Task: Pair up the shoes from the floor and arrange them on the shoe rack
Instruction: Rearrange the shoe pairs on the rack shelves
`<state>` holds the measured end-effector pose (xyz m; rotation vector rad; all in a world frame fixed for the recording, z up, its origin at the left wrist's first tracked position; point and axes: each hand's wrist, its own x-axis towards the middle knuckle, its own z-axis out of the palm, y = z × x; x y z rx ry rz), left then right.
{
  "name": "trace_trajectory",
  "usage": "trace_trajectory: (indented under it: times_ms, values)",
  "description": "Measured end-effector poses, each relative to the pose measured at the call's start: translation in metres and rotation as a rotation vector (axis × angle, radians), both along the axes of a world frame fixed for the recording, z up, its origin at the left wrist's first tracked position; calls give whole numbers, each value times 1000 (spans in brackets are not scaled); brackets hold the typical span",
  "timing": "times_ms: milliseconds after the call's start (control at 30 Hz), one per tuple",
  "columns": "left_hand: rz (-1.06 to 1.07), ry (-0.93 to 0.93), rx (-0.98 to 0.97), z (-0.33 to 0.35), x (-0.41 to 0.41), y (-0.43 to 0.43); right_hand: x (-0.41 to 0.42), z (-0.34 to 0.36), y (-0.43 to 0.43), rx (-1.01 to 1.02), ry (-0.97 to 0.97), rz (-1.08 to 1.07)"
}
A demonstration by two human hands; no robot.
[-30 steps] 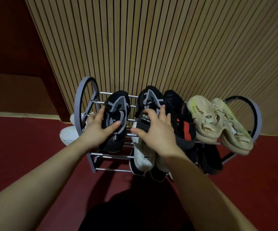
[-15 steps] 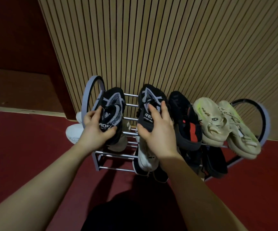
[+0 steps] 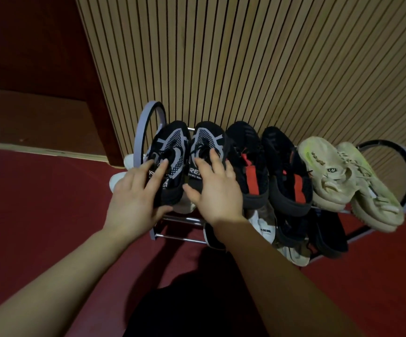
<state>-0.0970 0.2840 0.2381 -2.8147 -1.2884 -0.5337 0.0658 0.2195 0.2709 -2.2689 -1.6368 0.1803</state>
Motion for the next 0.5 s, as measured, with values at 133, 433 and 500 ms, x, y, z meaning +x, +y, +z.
trace_trajectory:
  times_ms: [133, 433, 500]
  values:
    - [-15, -23, 21, -8, -2, 12, -8, -10, 8, -46, -3, 46]
    - [-27, -87, -37, -14, 9, 18, -1, -26, 8, 28, 76, 57]
    - [-27, -102, -51, -14, 9, 19, 3, -24, 11, 7, 54, 65]
